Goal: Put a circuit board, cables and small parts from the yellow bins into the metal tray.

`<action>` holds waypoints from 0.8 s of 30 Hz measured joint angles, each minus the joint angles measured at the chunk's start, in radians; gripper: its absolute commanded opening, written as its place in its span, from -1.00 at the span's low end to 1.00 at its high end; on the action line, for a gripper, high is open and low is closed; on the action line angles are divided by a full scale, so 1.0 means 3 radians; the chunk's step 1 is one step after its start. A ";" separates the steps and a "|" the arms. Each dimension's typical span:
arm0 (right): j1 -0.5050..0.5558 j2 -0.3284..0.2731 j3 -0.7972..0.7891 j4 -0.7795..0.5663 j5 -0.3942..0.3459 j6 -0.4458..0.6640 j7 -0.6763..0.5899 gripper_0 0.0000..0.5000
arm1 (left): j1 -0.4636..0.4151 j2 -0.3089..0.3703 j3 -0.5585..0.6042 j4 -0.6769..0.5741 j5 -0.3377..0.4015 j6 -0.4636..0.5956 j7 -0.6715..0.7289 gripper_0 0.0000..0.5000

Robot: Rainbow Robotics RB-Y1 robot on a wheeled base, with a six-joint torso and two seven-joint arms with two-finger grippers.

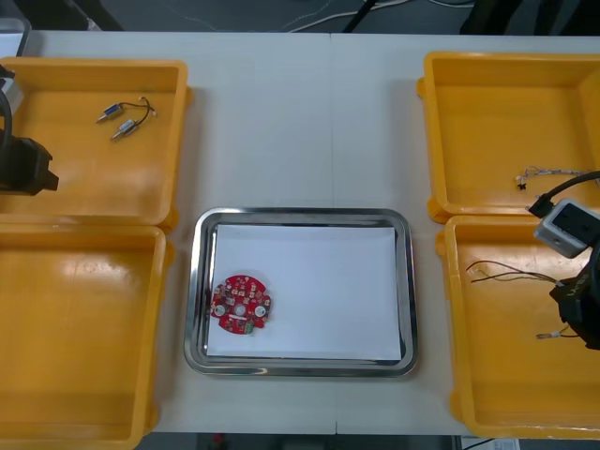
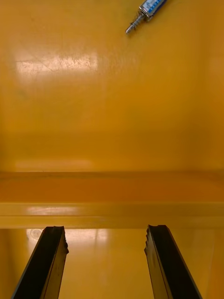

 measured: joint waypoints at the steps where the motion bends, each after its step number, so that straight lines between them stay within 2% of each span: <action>1: -0.0012 0.0000 0.0019 -0.0010 -0.0040 0.0000 0.0002 -1.00 | -0.0017 0.0000 0.0000 0.0046 -0.0003 -0.0023 -0.0015 1.00; 5: -0.0048 0.0000 0.0056 -0.0019 -0.0208 0.0000 0.0084 -1.00 | -0.0132 0.0000 0.0000 0.0233 -0.0019 -0.0057 -0.0039 1.00; 10: -0.0124 -0.0013 0.0218 -0.0039 -0.0212 0.0001 0.0206 -1.00 | -0.0319 0.0000 0.0000 0.0466 -0.0046 -0.0062 -0.0128 1.00; 18: -0.0348 -0.0111 0.0791 -0.0039 0.0008 -0.0018 0.0228 -1.00 | -0.0486 -0.0016 0.0000 0.0661 -0.0176 -0.0151 -0.0634 1.00; 24: -0.0588 -0.0154 0.1271 0.0027 0.0200 -0.0166 0.0296 -1.00 | -0.0600 -0.0049 -0.0070 0.0832 -0.0273 -0.0369 -0.0648 1.00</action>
